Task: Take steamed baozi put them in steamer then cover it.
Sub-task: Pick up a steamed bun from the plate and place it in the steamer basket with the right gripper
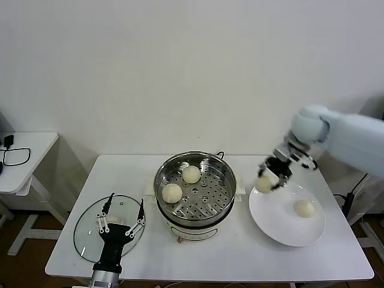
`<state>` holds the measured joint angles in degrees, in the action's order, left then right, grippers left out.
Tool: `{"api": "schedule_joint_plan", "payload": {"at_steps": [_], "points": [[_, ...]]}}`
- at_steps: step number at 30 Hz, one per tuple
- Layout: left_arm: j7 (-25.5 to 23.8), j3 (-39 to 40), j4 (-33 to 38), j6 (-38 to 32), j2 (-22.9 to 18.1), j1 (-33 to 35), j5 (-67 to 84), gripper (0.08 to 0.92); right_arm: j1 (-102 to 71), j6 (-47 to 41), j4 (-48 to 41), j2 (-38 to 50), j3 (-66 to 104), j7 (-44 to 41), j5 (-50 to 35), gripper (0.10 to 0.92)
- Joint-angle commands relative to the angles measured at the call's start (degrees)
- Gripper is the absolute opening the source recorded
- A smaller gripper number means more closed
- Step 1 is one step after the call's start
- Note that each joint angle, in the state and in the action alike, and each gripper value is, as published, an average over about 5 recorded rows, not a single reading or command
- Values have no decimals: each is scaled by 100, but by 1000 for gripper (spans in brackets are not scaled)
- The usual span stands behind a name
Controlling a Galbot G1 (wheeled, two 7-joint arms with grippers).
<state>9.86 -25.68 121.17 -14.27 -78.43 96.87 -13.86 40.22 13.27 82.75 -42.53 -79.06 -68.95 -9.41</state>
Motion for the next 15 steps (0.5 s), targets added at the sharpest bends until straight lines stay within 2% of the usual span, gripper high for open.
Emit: {"api": "schedule_joint_plan", "payload": {"at_steps": [1,8,15], "points": [[-1,4,11,6,11,5,1,823,1191,1191,670,-1334,50,66,30,624],[2,17,-3,5,8,5,2,823,452,1738,1054,-1814,191,252,1088,619],[7,-19,-8,6,5,22,3,823,-475,2161,1020,-2035,433,348,1989,617]]}}
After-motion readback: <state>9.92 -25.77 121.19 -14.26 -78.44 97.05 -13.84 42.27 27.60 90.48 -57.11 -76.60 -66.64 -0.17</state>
